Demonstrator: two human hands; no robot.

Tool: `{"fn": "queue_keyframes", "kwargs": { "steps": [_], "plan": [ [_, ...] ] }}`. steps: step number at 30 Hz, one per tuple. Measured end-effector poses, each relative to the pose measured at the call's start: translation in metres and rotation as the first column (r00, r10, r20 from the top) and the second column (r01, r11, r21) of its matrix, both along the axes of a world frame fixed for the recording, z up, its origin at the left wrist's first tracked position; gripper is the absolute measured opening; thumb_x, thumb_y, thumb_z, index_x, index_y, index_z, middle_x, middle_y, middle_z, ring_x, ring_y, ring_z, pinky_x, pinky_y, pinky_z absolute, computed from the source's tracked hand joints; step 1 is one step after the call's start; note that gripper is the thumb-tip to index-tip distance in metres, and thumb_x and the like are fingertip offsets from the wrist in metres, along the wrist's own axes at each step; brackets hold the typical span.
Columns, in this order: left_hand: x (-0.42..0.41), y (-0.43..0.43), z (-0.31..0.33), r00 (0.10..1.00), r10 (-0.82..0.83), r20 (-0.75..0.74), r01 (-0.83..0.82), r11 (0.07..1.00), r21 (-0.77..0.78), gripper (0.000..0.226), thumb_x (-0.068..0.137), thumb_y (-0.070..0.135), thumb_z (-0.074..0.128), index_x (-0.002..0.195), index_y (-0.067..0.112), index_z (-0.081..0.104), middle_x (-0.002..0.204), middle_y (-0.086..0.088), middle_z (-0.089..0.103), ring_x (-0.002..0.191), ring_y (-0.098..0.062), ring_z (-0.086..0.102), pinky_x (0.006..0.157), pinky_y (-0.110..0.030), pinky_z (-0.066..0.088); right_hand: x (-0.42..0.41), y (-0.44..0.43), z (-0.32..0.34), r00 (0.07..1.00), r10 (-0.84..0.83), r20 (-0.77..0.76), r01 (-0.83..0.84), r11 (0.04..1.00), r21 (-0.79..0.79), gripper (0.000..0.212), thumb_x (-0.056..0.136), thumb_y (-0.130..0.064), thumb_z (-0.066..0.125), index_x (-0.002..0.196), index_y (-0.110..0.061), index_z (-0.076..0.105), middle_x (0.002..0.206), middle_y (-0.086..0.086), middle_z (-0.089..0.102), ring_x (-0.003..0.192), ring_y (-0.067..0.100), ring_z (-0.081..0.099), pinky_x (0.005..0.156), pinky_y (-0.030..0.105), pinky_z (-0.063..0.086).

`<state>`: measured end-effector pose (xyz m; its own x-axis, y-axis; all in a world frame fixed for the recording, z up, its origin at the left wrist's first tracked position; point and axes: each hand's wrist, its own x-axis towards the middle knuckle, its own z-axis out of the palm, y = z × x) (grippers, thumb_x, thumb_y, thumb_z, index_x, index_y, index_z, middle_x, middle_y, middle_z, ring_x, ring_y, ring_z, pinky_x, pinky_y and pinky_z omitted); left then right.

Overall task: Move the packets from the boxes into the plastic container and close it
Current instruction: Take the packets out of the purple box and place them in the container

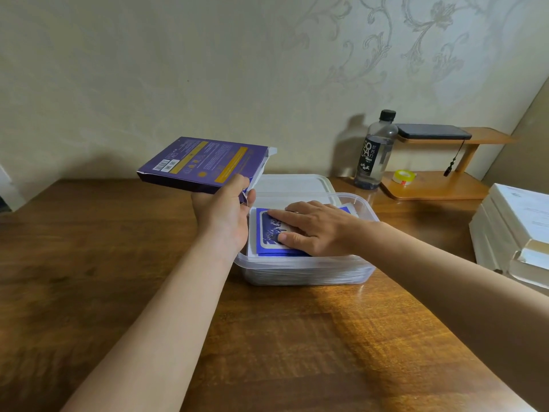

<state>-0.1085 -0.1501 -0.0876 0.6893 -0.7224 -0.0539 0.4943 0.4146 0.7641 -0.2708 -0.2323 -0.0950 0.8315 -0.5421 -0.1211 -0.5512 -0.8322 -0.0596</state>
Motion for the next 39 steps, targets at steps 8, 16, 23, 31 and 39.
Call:
{"fn": "queue_keyframes", "kwargs": {
  "steps": [8,16,23,31,39],
  "plan": [
    [0.000,0.001,-0.001,1.000,-0.012,0.005,0.012,1.000,-0.012,0.036,0.088,-0.003,0.070,0.117,0.013,0.054,0.113,-0.002,0.065,0.099,-0.017,0.066,0.065,-0.022,0.057,0.000,0.006,0.024,0.999,-0.038,0.005,0.038,0.999,0.018,0.072,0.094,-0.073,0.026,0.157,-0.039,0.023,0.156,-0.002,0.039,0.139,0.023,0.039,0.110,0.047,0.033],
    [0.001,0.000,0.001,0.998,-0.046,-0.043,0.046,0.999,-0.003,0.026,0.087,-0.005,0.070,0.104,0.013,0.062,0.100,-0.004,0.071,0.084,-0.018,0.072,0.059,-0.024,0.058,0.023,0.010,0.035,0.692,-0.325,0.644,0.149,0.938,0.313,0.017,0.094,-0.020,0.063,0.107,-0.014,0.073,0.095,-0.004,0.071,0.082,0.009,0.065,0.078,0.029,0.052],
    [0.002,0.002,0.003,0.996,-0.088,-0.034,0.088,0.996,-0.011,0.044,0.086,-0.002,0.073,0.127,0.005,0.061,0.104,-0.011,0.074,0.076,-0.017,0.076,0.056,-0.025,0.056,0.061,0.028,0.029,0.349,-0.656,0.669,-0.067,0.695,0.716,0.013,0.094,-0.009,0.061,0.087,-0.013,0.071,0.073,0.003,0.064,0.058,0.014,0.061,0.057,0.033,0.053],
    [0.008,-0.004,0.002,0.982,-0.124,-0.140,0.125,0.992,-0.002,0.060,0.082,0.014,0.083,0.134,0.001,0.056,0.120,-0.025,0.070,0.083,-0.029,0.076,0.065,-0.031,0.060,0.065,0.033,0.023,0.327,-0.521,0.788,-0.052,0.823,0.566,0.021,0.094,-0.008,0.057,0.098,-0.016,0.076,0.072,0.013,0.070,0.057,0.013,0.052,0.056,0.032,0.049],
    [0.009,-0.002,0.002,0.986,-0.121,-0.111,0.129,0.989,0.067,0.053,0.084,0.016,0.082,0.128,0.001,0.058,0.114,-0.025,0.071,0.088,-0.035,0.076,0.068,-0.041,0.063,0.062,0.038,0.033,0.640,-0.389,0.663,0.040,0.878,0.476,0.029,0.096,-0.019,0.048,0.106,-0.015,0.075,0.068,-0.019,0.067,0.066,0.007,0.061,0.064,0.018,0.048]
  ]
}}
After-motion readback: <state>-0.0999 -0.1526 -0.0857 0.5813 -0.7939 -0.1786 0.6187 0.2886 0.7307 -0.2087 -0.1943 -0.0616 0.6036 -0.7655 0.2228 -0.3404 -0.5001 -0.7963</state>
